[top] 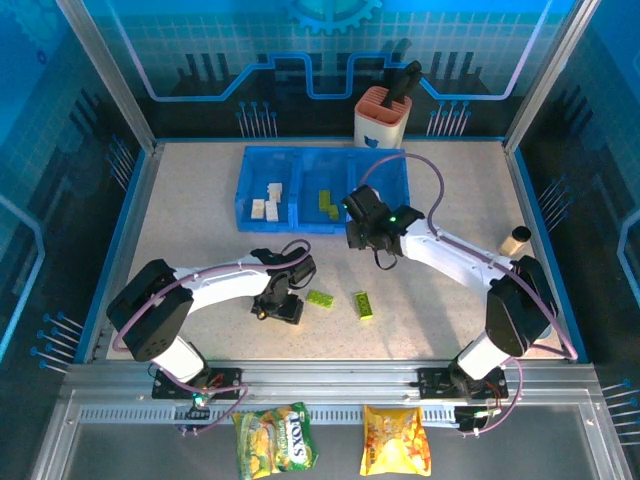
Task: Sort the legos into containers by color
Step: Pick up the lego from the middle-left of the table, then place the lego in the container.
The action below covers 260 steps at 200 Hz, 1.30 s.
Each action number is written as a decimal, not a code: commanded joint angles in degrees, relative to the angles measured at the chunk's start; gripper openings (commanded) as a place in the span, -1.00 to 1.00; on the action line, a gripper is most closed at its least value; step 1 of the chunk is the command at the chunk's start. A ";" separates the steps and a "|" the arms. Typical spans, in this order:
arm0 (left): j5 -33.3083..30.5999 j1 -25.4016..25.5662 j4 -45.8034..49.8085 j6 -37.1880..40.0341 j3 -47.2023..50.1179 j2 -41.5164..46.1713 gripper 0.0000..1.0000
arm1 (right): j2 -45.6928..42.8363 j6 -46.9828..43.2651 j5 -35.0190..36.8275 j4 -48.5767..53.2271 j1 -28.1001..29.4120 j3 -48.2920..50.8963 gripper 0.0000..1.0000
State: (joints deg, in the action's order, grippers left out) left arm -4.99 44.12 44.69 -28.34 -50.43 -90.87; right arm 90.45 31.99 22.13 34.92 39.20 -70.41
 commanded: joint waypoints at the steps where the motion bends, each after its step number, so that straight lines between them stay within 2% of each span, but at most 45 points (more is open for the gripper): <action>1: -1.23 0.53 1.34 0.65 -2.40 0.78 0.30 | -2.20 0.86 1.42 1.46 -0.79 0.95 -0.10; 56: -5.05 -0.27 5.83 3.20 -9.81 0.49 0.30 | -5.49 1.48 3.47 3.46 -1.06 3.41 -0.11; 108: -4.18 -5.26 7.50 7.14 -18.98 -0.81 0.30 | -10.40 2.71 5.73 5.97 -1.40 6.70 -0.12; 201: -2.22 -11.92 10.94 14.12 -44.22 -16.88 0.30 | -20.51 6.30 9.49 12.17 -1.74 11.81 -0.14; 260: -0.47 -13.13 12.48 13.77 -57.08 -27.15 0.30 | -26.16 8.24 11.61 15.88 -2.02 14.27 -0.15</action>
State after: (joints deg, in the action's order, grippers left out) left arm -7.64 31.38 54.41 -15.03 -102.89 -114.45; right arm 66.54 38.00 31.22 47.44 38.11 -57.23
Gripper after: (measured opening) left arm 0.654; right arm 0.428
